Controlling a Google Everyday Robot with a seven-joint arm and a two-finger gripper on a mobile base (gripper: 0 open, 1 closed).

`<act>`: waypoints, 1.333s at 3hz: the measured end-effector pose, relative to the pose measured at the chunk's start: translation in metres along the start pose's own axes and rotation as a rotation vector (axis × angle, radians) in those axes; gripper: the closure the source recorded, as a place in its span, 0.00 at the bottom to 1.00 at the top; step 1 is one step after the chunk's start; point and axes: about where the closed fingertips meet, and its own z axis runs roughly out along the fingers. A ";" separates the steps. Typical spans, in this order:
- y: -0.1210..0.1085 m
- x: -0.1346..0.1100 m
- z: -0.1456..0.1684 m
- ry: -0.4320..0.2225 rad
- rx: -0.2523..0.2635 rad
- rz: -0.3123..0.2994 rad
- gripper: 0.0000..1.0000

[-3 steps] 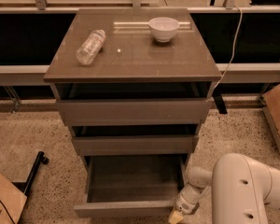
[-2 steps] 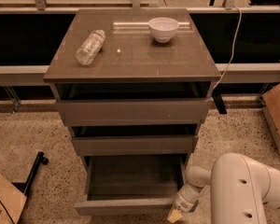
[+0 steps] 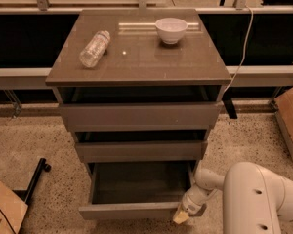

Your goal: Close bottom drawer

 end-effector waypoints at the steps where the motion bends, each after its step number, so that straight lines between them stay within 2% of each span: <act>1: -0.004 -0.004 -0.002 -0.008 0.011 -0.017 1.00; 2: -0.007 -0.004 -0.002 -0.009 0.041 -0.021 1.00; 3: -0.036 -0.026 -0.012 -0.037 0.153 -0.104 1.00; 4: -0.049 -0.042 -0.007 -0.053 0.177 -0.163 1.00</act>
Offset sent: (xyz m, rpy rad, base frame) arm 0.0187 -0.0045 0.0013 -0.0370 -0.1216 -0.0224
